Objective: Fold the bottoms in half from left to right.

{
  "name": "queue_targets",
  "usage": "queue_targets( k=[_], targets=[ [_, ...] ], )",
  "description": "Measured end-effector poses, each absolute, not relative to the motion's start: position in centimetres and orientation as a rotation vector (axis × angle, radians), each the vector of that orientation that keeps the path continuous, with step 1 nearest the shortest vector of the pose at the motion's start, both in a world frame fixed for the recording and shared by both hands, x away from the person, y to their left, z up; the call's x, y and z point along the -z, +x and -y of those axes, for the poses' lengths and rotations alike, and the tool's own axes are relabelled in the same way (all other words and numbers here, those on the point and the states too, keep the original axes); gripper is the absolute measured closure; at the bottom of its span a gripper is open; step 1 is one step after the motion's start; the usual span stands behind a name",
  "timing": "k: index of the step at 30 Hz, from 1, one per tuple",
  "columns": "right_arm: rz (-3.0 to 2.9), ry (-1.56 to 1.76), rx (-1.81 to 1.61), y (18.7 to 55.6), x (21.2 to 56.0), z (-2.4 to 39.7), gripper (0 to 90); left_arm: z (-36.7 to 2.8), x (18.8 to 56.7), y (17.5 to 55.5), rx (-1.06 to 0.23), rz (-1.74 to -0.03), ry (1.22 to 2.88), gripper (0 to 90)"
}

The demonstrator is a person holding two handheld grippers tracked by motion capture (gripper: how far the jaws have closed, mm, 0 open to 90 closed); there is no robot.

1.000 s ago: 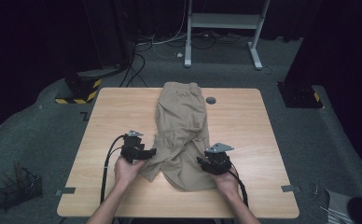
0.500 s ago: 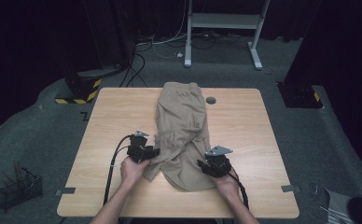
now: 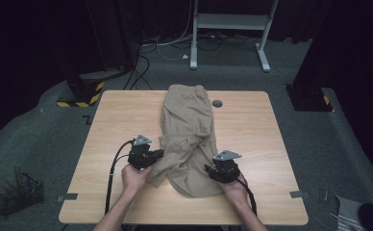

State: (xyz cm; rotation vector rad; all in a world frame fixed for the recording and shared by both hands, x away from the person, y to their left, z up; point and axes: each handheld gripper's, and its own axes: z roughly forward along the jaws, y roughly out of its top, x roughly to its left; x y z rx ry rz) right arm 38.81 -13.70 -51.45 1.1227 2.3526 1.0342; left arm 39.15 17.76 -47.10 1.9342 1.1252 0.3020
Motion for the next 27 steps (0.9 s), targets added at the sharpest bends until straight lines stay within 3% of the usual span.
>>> queue_targets(
  k=[5,11,16,27],
  targets=[
    [-2.334,1.093,-1.071,37.7,50.3,14.2,54.2,-16.1,46.5,37.4,-0.244,-0.996,1.970,86.7],
    [-2.386,1.095,-1.023,37.4,51.2,14.3,53.8,-12.1,49.2,36.6,-0.224,-0.902,2.141,86.6],
    [-2.382,1.108,-1.002,37.8,52.0,14.1,54.6,-11.7,51.2,37.7,-0.215,-0.949,2.159,86.7],
    [-2.333,1.129,-0.998,42.3,52.2,11.7,53.0,-13.2,50.9,40.7,-0.284,-1.057,2.098,86.6]
  ],
)
